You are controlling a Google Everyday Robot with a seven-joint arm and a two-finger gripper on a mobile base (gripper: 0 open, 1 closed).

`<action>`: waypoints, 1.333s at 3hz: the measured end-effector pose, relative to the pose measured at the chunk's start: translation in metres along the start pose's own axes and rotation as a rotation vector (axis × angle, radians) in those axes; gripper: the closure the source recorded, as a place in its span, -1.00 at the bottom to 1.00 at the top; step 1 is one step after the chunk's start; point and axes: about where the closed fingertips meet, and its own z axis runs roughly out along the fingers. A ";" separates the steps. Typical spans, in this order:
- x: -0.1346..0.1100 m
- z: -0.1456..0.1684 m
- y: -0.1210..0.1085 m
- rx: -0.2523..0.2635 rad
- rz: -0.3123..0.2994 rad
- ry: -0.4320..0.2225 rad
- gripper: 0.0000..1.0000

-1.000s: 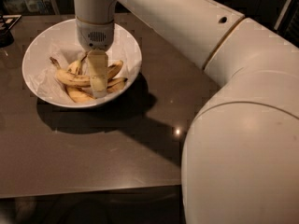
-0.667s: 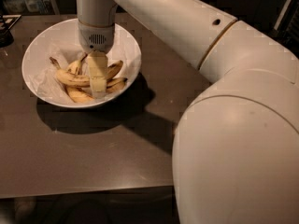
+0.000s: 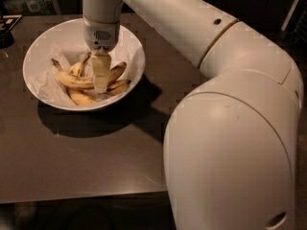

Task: Pick banana from white bowl

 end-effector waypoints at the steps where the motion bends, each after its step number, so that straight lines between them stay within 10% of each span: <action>1: -0.002 0.004 -0.002 -0.011 -0.005 -0.004 -0.46; 2: -0.003 0.022 -0.001 -0.051 -0.006 0.004 -0.48; 4: -0.004 0.020 0.000 -0.052 -0.007 0.004 0.38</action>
Offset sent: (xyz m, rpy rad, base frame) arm -0.0278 -0.0139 -0.0383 -0.1270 0.1703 0.0543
